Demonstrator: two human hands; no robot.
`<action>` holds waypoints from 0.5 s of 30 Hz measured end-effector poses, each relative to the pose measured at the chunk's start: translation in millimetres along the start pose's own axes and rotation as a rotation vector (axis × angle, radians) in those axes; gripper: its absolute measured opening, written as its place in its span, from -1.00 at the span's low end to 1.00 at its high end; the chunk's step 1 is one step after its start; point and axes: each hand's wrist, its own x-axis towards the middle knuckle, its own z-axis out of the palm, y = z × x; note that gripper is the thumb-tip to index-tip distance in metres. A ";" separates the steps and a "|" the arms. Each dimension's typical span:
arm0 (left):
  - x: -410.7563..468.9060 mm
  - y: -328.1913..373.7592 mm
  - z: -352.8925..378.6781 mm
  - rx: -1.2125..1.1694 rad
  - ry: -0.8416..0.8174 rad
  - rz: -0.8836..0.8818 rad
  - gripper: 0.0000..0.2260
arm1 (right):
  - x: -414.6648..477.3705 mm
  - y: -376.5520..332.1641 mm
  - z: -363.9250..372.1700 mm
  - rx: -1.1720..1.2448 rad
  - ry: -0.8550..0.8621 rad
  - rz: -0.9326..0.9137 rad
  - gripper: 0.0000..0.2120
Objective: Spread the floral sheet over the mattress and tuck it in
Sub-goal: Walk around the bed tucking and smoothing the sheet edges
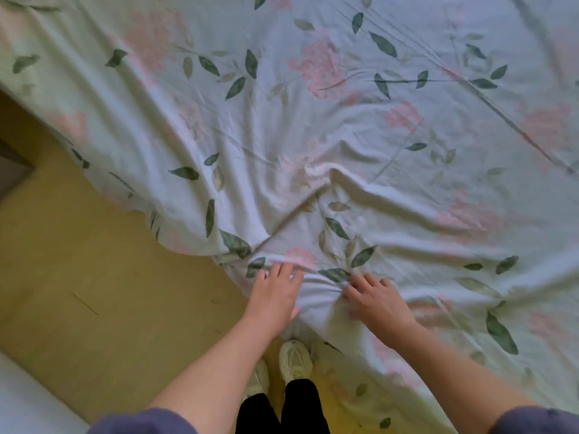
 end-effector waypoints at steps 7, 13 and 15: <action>19.6 25.5 19.1 -0.076 0.074 -0.101 -0.67 | -5.3 -0.6 17.2 0.204 0.226 0.082 -0.77; -6.8 58.1 1.4 -0.265 -0.020 0.104 -0.85 | -45.8 34.9 26.3 0.235 0.143 -0.038 -0.92; -6.0 74.8 3.5 -0.282 -0.030 0.075 -0.87 | -57.0 45.3 26.4 0.227 0.110 -0.062 -0.95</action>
